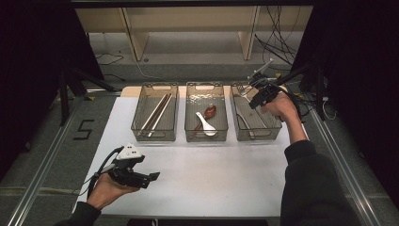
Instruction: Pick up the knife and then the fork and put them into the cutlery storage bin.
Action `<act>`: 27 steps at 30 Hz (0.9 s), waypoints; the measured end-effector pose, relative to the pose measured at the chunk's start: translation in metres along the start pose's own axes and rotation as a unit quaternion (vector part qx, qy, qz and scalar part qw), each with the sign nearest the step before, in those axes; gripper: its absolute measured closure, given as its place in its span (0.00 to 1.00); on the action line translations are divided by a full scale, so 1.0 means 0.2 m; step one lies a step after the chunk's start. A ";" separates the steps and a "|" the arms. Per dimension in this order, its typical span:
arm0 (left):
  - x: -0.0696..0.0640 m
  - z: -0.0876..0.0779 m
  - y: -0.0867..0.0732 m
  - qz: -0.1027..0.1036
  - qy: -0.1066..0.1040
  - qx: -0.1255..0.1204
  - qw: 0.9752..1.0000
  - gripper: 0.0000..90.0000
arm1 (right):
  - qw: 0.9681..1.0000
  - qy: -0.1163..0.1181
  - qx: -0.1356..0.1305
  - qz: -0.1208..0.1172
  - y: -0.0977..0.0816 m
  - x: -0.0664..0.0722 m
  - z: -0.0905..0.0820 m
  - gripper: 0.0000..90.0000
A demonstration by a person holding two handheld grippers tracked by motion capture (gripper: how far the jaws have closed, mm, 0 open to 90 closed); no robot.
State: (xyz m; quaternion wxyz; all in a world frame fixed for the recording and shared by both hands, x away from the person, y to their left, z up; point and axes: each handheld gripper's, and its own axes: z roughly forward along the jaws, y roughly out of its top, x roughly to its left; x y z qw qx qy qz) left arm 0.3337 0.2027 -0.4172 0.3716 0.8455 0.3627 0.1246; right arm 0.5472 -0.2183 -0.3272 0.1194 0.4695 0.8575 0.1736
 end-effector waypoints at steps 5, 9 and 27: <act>0.00 0.00 0.00 0.001 0.001 -0.001 1.000 0.18 | 1.000 -0.009 -0.004 0.011 0.03 -0.01 0.01 0.94; 0.00 0.00 0.00 -0.001 0.001 -0.002 1.000 0.18 | 1.000 -0.017 -0.002 0.009 0.04 -0.02 0.04 0.94; 0.00 0.00 0.00 -0.001 -0.001 -0.003 1.000 0.18 | 0.998 -0.035 0.000 0.043 0.03 -0.06 0.17 0.94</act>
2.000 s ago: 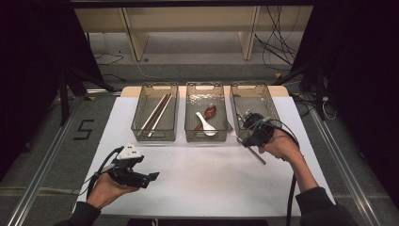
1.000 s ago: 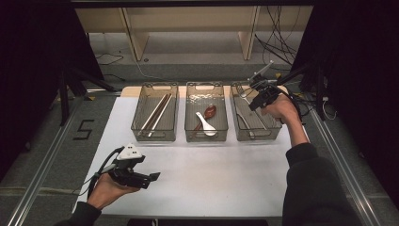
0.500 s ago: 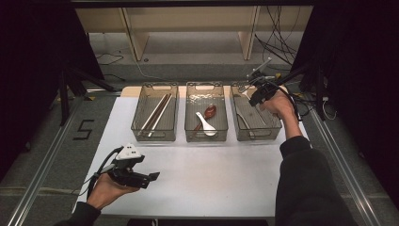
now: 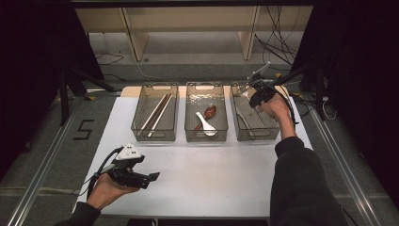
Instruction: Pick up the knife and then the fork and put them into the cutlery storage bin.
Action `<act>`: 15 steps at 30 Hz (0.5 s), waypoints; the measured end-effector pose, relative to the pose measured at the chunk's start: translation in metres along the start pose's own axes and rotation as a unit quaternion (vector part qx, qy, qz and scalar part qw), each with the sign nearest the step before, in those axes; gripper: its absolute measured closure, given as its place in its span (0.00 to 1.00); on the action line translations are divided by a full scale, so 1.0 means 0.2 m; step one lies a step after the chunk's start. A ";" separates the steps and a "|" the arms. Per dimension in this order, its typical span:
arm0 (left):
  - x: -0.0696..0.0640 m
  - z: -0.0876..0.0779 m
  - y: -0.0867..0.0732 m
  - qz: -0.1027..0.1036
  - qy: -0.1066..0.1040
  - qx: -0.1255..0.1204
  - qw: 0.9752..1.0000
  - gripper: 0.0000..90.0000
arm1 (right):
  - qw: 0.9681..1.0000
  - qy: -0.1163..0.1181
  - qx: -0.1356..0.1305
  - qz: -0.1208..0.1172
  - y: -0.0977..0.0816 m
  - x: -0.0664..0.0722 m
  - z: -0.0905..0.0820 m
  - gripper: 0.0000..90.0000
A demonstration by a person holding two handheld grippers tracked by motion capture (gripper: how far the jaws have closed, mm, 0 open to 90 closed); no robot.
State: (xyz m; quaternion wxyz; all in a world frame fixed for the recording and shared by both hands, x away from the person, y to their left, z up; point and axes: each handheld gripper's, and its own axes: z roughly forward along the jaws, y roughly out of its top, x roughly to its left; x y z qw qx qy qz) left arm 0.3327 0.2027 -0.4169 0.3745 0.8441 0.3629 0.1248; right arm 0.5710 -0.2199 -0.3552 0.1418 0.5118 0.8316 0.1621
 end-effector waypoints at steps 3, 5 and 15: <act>0.00 0.00 0.00 0.000 0.000 0.001 1.000 0.18 | 1.000 -0.003 -0.002 0.002 0.00 0.00 0.02 0.94; 0.00 0.00 0.00 0.000 0.000 0.000 1.000 0.18 | 1.000 -0.004 -0.001 0.001 0.01 0.00 0.03 0.94; 0.00 0.00 0.00 0.002 0.001 0.001 1.000 0.18 | 1.000 0.000 0.007 0.014 -0.02 0.01 0.11 0.93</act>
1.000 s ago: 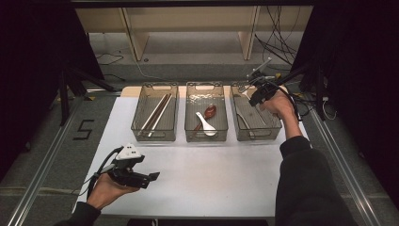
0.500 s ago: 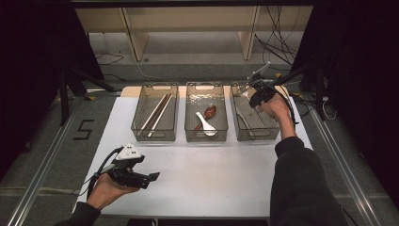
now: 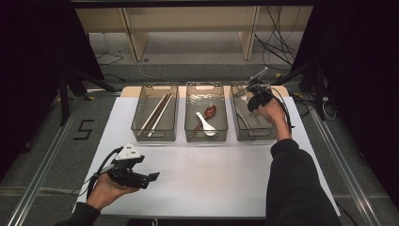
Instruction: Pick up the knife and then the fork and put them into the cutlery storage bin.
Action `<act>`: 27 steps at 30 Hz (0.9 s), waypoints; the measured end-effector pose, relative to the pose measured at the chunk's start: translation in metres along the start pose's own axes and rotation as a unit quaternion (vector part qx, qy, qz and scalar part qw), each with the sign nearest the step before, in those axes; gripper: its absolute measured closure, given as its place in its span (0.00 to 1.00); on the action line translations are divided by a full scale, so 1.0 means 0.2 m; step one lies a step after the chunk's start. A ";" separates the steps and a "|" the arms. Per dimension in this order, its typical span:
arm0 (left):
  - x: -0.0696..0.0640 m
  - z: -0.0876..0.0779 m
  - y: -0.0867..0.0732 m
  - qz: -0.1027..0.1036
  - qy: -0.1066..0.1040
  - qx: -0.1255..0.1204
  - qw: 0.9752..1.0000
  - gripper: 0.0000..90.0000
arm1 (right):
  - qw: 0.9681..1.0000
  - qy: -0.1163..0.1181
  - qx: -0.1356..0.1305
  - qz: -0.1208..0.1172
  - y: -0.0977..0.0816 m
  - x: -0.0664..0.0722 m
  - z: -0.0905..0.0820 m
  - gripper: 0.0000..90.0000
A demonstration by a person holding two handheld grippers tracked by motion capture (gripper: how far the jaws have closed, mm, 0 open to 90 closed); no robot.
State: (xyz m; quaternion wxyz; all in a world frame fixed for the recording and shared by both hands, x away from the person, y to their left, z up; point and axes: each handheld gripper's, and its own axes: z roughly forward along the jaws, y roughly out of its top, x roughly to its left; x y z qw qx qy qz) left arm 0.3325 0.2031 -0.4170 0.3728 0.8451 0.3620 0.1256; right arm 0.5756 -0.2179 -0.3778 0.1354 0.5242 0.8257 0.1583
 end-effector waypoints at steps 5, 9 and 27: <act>0.00 0.00 0.00 0.003 0.001 0.000 1.000 0.18 | 1.000 0.012 0.001 -0.002 -0.01 0.02 0.00 0.82; 0.00 -0.01 0.00 0.001 0.005 -0.002 1.000 0.18 | 1.000 0.023 -0.018 -0.008 -0.01 0.03 -0.04 0.76; 0.01 -0.02 0.01 -0.022 -0.004 -0.024 0.999 0.18 | 0.987 0.107 -0.118 -0.029 -0.32 0.22 -0.20 0.42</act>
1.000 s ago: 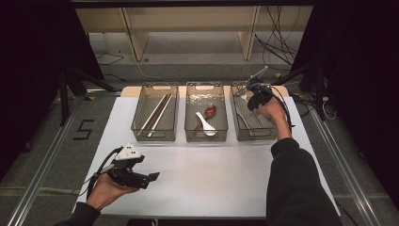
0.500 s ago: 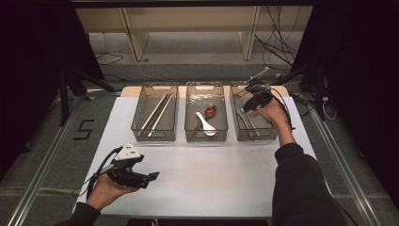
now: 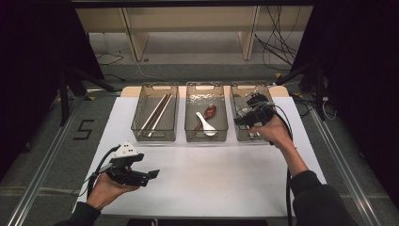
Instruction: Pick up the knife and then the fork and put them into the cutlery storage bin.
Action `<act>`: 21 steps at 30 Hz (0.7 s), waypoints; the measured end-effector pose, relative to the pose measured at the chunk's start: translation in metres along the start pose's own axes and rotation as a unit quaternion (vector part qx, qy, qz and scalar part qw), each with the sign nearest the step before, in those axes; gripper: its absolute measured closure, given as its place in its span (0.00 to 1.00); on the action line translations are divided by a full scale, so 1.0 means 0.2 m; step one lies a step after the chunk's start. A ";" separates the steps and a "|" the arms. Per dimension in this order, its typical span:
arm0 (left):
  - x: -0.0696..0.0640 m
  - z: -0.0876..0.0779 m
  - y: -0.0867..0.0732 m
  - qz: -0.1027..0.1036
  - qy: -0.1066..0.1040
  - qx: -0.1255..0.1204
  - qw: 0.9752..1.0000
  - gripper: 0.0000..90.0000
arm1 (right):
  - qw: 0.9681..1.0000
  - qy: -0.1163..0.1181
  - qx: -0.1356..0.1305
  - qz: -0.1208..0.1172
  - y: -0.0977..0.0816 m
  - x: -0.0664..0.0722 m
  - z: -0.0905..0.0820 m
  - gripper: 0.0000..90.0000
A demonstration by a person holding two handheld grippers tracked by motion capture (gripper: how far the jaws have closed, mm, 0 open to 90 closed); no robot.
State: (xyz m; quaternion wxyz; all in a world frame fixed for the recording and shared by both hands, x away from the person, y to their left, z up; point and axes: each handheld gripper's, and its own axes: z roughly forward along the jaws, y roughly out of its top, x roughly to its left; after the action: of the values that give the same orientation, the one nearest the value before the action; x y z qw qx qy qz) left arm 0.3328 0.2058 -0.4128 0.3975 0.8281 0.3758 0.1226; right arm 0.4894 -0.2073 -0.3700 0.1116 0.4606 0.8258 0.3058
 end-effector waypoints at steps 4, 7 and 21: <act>0.00 0.00 0.00 0.002 0.001 0.004 1.000 0.18 | 0.999 0.021 -0.026 0.002 -0.10 0.06 -0.04 0.41; 0.00 0.00 0.00 -0.001 0.002 0.000 1.000 0.18 | 0.999 0.030 -0.037 0.001 -0.16 0.09 -0.06 0.40; 0.02 0.00 0.01 -0.015 -0.004 -0.010 1.000 0.18 | 0.995 0.065 -0.081 -0.004 -0.35 0.21 -0.11 0.35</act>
State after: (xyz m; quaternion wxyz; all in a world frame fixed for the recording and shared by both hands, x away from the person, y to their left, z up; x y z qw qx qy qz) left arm 0.3359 0.2079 -0.4113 0.4093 0.8188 0.3852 0.1173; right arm 0.4074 -0.2091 -0.3920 0.0957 0.4259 0.8056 0.4005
